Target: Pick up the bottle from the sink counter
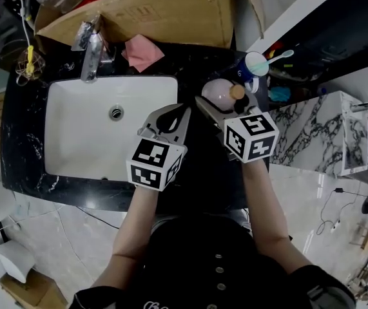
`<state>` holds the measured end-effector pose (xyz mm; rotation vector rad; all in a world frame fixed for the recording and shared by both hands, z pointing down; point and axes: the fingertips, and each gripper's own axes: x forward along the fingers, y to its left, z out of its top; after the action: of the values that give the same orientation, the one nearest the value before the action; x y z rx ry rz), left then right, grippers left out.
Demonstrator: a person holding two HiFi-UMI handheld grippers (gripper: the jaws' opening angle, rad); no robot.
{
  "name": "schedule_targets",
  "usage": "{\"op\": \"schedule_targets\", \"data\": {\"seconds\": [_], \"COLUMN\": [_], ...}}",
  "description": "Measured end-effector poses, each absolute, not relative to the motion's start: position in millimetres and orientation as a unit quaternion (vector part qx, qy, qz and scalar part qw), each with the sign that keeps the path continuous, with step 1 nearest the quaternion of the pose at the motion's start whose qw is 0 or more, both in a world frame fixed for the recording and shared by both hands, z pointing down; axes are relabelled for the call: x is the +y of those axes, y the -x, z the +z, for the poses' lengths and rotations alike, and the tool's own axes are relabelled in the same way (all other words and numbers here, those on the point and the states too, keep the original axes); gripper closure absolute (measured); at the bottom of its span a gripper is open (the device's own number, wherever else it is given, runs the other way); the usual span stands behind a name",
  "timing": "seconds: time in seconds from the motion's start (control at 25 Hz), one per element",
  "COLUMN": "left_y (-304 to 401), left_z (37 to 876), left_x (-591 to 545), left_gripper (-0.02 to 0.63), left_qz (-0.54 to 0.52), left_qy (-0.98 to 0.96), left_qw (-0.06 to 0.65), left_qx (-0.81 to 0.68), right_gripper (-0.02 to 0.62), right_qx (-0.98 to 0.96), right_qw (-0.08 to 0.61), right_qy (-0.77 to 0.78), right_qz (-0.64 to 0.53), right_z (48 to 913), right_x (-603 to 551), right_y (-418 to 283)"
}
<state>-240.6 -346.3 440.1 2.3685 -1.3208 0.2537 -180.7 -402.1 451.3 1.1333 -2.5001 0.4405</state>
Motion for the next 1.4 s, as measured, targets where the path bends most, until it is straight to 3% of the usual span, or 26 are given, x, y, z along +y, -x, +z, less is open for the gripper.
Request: {"op": "schedule_targets", "data": {"seconds": [0.6, 1.4], "left_y": [222, 198], "left_z": [385, 336], "left_x": [-322, -302], "left_gripper": [0.589, 0.589], "left_qz": [0.074, 0.039], "left_qy": [-0.862, -0.894], "left_qw": [0.160, 0.121], "left_qx": [-0.474, -0.429], "right_gripper": [0.192, 0.192], "right_qx": [-0.917, -0.936], "right_qw": [0.056, -0.038], "right_qy": [-0.369, -0.344], "right_qz": [0.140, 0.064], "right_z": [369, 296], "right_x": [-361, -318], "right_y": [162, 130]}}
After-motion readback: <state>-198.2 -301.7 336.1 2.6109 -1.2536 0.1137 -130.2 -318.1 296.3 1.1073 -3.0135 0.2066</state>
